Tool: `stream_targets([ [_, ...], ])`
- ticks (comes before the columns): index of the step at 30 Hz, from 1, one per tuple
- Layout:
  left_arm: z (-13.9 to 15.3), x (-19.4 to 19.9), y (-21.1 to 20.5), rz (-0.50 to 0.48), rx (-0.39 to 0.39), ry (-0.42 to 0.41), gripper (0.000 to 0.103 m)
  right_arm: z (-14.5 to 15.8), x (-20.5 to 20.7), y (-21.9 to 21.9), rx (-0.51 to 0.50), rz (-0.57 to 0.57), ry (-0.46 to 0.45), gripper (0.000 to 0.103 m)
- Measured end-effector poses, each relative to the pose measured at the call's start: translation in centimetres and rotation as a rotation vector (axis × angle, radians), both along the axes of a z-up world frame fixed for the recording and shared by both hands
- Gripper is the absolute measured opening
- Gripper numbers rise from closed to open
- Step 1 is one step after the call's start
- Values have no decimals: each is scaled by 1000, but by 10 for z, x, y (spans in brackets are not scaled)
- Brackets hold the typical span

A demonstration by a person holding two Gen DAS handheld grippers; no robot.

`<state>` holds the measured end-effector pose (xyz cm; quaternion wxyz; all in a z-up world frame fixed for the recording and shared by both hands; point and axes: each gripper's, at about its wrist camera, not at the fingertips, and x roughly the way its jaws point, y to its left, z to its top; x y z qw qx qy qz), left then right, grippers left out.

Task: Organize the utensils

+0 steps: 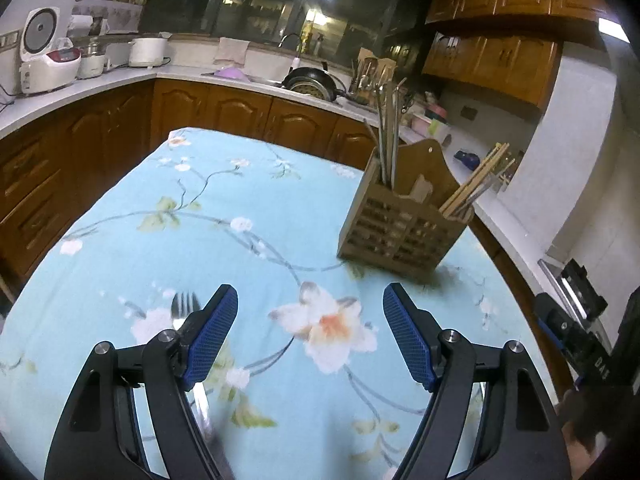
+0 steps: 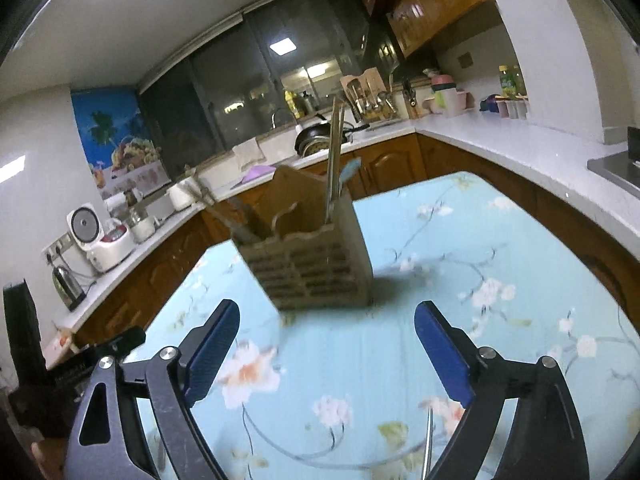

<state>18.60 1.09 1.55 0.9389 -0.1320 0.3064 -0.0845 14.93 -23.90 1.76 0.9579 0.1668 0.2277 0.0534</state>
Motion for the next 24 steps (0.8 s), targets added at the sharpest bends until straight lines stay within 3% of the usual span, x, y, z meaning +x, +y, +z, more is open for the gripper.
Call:
stream_targets([
  [6, -3, -31, 0, -3, 45, -30, 77, -13, -24, 5, -34, -2, 1, 91],
  [11, 4, -62, -3, -12, 92, -97, 80, -7, -49, 11, -83, 7, -41, 92],
  [17, 18, -107, -3, 9, 144, -235, 103, 16, -96, 19, -166, 7, -191, 103],
  [24, 7, -139, 3, 60, 190, -293, 103, 12, -137, 25, -241, -16, -301, 103],
])
